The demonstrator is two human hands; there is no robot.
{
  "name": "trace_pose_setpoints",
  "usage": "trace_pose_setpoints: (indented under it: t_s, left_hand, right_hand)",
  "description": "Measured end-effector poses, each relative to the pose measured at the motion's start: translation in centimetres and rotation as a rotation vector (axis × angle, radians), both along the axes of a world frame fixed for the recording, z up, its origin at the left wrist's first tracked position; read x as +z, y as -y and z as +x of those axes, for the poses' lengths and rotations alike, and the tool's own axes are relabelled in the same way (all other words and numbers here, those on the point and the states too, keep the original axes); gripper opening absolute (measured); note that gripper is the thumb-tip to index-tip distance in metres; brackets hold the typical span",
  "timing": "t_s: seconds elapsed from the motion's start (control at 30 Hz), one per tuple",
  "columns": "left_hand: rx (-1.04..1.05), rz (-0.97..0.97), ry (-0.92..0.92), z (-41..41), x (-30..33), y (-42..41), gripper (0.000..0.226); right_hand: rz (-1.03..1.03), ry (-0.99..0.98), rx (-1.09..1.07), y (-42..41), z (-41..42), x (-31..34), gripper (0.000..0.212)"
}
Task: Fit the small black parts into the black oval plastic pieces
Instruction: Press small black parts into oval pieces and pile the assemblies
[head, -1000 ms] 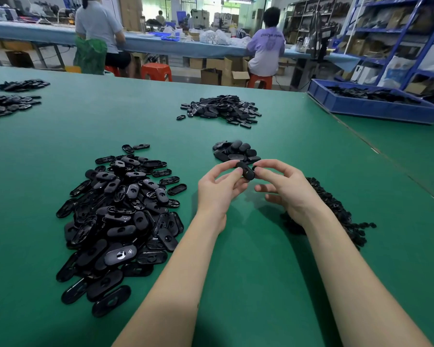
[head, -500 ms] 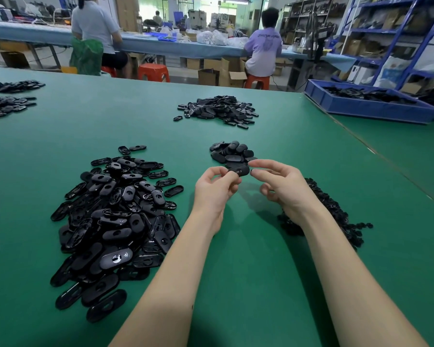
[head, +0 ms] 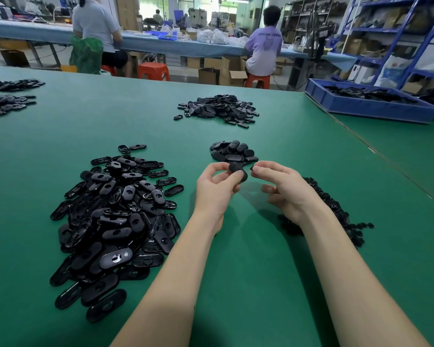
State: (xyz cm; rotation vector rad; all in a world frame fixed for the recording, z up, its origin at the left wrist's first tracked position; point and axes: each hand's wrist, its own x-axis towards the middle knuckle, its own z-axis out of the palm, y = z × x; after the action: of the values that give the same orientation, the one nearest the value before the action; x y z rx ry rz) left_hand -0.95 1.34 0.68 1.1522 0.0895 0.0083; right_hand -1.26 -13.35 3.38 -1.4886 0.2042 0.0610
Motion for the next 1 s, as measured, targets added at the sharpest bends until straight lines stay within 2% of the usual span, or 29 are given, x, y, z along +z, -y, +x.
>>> trace_pose_setpoints:
  t_s: [0.1,0.33,0.7,0.8,0.87,1.0]
  left_hand:
    - [0.015,-0.020,0.052,-0.18,0.11,0.04,0.021]
    - [0.029,-0.106,0.024,-0.18,0.36,0.10,0.006]
    - [-0.012,-0.019,0.083,-0.32,0.21,0.34,0.007]
    - [0.016,0.126,0.100,-0.34,-0.03,0.44,0.008]
    - [0.025,0.208,0.124,-0.38,-0.16,0.46,0.009]
    - [0.016,0.175,0.137,-0.37,-0.10,0.26,0.011]
  right_hand:
    - [-0.016,0.005,0.021,-0.12,-0.02,0.22,0.006]
    - [-0.101,-0.051,-0.012,-0.34,0.11,0.34,0.006]
    - [-0.111,-0.068,-0.073,-0.64,0.49,-0.18,0.003]
    - [-0.093,-0.081,-0.078,-0.60,0.50,-0.26,0.004]
    - [-0.064,-0.083,-0.079,-0.65,0.50,-0.34,0.008]
    - [-0.081,-0.081,-0.085,-0.52,0.22,-0.48,0.021]
